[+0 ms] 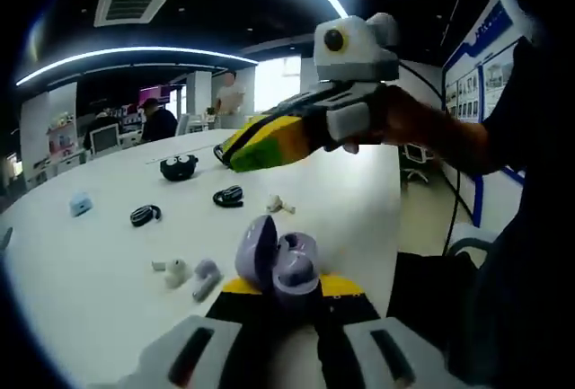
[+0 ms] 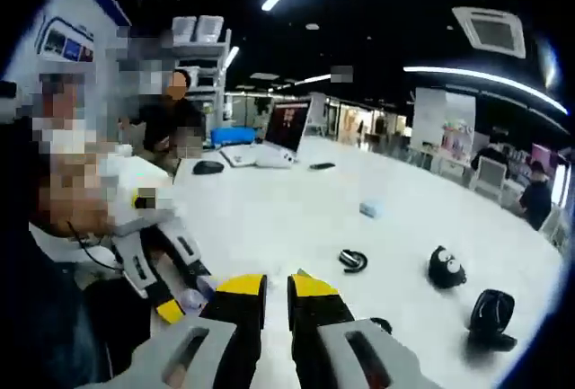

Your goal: Pick up the earbuds from the table and place the earbuds into the earbud case

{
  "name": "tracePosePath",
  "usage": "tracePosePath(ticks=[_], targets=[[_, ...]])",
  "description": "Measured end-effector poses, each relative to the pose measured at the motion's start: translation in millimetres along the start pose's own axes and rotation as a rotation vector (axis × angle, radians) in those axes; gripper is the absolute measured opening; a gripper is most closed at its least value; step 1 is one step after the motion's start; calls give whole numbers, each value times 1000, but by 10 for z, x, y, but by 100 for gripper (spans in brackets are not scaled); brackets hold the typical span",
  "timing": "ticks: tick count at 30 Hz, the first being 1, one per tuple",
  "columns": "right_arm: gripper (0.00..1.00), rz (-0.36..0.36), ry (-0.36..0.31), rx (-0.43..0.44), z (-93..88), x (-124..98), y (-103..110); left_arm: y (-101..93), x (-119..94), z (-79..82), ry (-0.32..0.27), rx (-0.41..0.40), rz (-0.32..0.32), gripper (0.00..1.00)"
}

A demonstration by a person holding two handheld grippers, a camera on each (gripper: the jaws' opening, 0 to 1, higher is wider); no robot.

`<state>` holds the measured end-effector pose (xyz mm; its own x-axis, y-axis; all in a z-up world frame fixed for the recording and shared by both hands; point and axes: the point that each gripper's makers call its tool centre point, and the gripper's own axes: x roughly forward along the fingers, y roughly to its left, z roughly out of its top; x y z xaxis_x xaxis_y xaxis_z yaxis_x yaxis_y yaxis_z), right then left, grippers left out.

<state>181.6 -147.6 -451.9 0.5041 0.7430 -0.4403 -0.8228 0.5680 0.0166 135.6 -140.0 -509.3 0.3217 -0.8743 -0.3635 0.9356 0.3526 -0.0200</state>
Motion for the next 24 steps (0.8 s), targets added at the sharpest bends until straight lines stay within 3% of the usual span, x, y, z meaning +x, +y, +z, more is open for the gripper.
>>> tracePosePath(ticks=[4,8,16,24], targets=[[9,138,79,164,-61,239,133,-2,2,2,-6,-4,-4,20],[10,207,145,279,-145,410,127,-7,-3,1,-7,-2,-8,20],[10,211,203,237,-257,610,128,-3,-22,-5,-14,-6,-15,20],[10,177,244,158,-359,582,39,3,-22,-2,-14,-4,-23,20]])
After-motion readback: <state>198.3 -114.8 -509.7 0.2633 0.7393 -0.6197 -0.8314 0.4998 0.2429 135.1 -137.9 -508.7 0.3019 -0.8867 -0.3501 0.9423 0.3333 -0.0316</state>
